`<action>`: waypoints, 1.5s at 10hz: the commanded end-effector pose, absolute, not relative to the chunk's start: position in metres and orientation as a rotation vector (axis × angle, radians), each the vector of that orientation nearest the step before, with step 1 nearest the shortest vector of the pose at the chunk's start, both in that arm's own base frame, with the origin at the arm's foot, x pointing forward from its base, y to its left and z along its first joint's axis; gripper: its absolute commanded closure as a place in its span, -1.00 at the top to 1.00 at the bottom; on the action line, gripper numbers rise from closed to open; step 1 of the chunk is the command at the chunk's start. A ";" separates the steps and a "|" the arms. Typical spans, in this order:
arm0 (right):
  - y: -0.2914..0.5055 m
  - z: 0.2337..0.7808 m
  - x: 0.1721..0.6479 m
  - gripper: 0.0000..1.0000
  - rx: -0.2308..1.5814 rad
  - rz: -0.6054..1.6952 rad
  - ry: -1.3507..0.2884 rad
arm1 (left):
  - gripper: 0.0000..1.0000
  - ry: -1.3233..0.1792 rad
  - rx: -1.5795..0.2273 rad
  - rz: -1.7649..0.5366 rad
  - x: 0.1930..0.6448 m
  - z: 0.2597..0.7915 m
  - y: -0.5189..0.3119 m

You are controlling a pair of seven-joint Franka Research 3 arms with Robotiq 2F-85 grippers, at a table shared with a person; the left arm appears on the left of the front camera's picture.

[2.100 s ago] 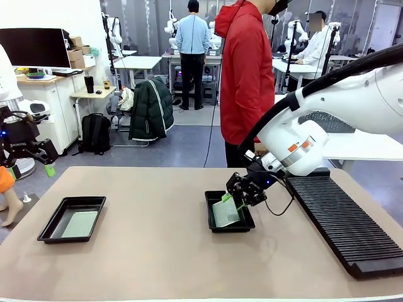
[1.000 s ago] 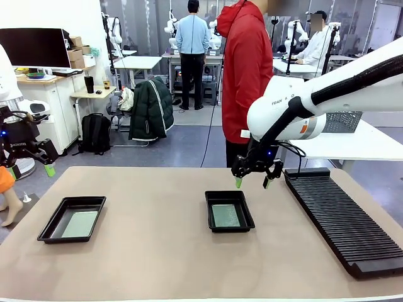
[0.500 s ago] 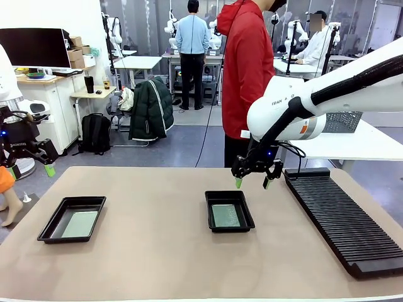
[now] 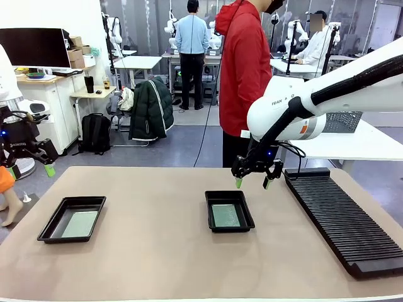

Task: Inspect and transfer BCBs to ESD trays.
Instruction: Pick up the ESD tray and place it on the left side of the table.

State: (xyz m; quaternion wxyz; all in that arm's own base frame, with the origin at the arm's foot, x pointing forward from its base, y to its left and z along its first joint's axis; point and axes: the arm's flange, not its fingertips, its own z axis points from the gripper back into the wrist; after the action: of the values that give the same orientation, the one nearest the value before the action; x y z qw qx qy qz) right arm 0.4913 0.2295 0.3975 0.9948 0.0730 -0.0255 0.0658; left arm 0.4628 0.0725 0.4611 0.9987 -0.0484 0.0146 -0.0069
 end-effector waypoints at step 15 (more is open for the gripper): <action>0.121 0.426 0.476 1.00 0.460 0.017 0.004 | 1.00 0.007 -0.056 0.044 0.492 0.531 -0.049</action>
State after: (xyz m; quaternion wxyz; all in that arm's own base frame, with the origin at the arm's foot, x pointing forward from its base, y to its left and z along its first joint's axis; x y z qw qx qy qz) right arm 0.4815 0.1332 0.4291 0.9807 0.1953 -0.0067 0.0103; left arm 0.4848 -0.0415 0.5261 0.9995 -0.0295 -0.0008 0.0080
